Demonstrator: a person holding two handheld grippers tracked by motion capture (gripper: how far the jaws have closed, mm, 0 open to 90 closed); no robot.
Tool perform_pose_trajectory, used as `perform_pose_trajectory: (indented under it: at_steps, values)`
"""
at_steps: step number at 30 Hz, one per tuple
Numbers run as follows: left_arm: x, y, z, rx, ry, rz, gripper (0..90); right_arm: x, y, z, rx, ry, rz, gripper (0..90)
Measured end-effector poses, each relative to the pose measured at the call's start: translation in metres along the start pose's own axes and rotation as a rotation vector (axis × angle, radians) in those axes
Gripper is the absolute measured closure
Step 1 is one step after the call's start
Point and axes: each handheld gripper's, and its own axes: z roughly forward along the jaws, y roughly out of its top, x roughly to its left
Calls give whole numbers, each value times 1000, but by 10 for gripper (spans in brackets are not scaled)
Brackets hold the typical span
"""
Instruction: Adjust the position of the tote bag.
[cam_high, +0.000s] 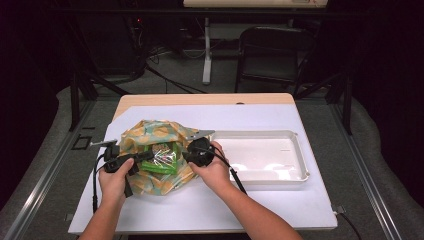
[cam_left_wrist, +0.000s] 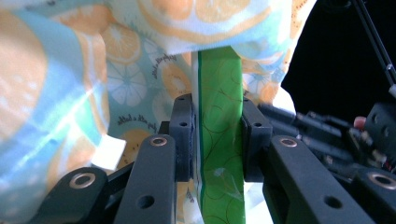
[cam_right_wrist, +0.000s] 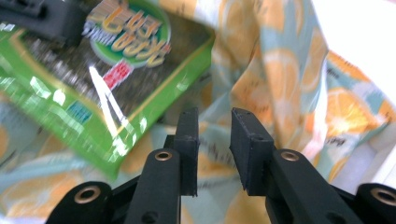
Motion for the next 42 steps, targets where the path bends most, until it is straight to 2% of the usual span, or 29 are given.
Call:
perform_pose_trajectory:
  at_steps: [7, 15, 17, 21, 24, 27, 32, 35, 36, 37, 42]
  values:
    - [-2, -7, -3, 1, -6, 21, 721, 0, 19, 2, -30, -7, 0, 683]
    - [-9, -16, -6, -9, -20, 36, 721, 3, 37, 4, -62, -35, -35, 641]
    - [-8, -16, -7, -2, -20, 49, 721, 3, 42, 6, -62, -37, -38, 692]
    - [-8, -17, -7, -2, -17, 45, 721, 1, 51, 12, -53, -49, -44, 838]
    - [-9, -18, -8, -1, -19, 52, 721, -1, 56, 17, -41, -63, -45, 892]
    - [-10, -19, -10, -9, -28, 59, 721, -4, 60, 21, -41, -68, -24, 900]
    - [-13, -21, -16, -2, -33, 88, 721, -11, 65, 24, -21, -70, -11, 900]
    - [-17, -22, -20, -9, -42, 91, 721, -13, 65, 26, -15, -75, -4, 900]
    - [-18, -23, -21, -9, -48, 93, 722, -14, 65, 27, -26, -76, 6, 900]
    - [-19, -24, -23, -9, -52, 96, 722, -15, 65, 27, -11, -73, 1, 900]
    - [-20, -26, -30, -12, -50, 107, 722, -17, 65, 28, -13, -57, 24, 895]
